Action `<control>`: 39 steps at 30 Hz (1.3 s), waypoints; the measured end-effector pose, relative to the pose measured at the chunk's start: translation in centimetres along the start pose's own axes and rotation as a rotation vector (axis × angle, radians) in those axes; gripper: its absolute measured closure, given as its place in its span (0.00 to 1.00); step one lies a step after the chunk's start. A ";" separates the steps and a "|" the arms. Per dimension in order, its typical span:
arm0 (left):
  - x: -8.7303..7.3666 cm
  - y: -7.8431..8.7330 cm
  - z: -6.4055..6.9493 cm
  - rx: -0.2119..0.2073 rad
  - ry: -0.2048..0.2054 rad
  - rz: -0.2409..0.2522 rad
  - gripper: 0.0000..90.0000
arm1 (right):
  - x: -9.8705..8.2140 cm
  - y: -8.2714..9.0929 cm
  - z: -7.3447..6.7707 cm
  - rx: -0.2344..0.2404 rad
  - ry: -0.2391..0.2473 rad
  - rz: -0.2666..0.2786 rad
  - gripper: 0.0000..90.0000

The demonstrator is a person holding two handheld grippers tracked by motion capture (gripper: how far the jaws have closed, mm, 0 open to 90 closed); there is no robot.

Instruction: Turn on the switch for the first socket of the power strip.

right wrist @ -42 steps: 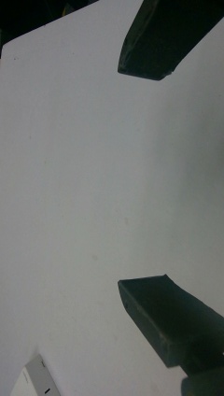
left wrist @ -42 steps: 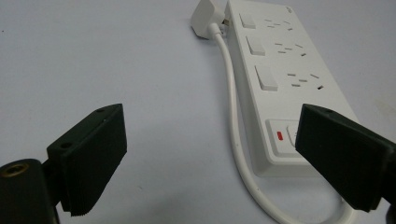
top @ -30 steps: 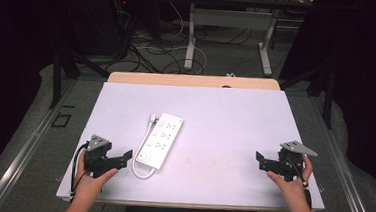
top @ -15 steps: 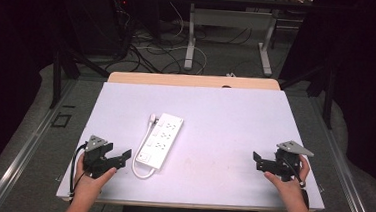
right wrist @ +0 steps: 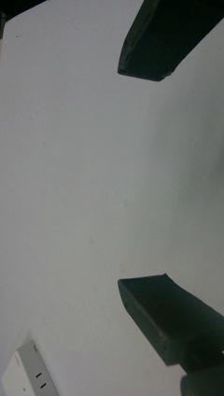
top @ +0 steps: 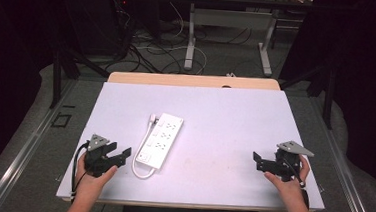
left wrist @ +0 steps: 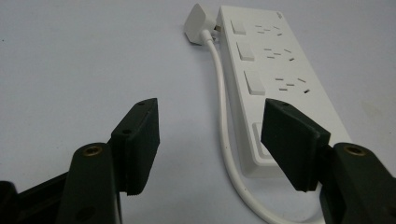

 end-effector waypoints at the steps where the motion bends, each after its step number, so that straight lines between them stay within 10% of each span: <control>1: 0.0 0.0 0.0 0.000 0.000 0.000 0.41 | 0.0 0.0 0.0 0.002 0.004 0.001 0.00; 39: 4.5 0.0 0.8 -0.037 0.033 0.031 0.51 | 0.1 -0.4 -0.2 -0.002 -0.015 0.002 0.00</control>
Point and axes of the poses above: each handheld gripper's, and its own axes: y roughly backward along the jaws, x roughly out of its top, z roughly to its right, the point moved 6 cm from there along -y, roughly forward along the jaws, and after that the axes turned 1 degree about -y, right-handed, at the moved point
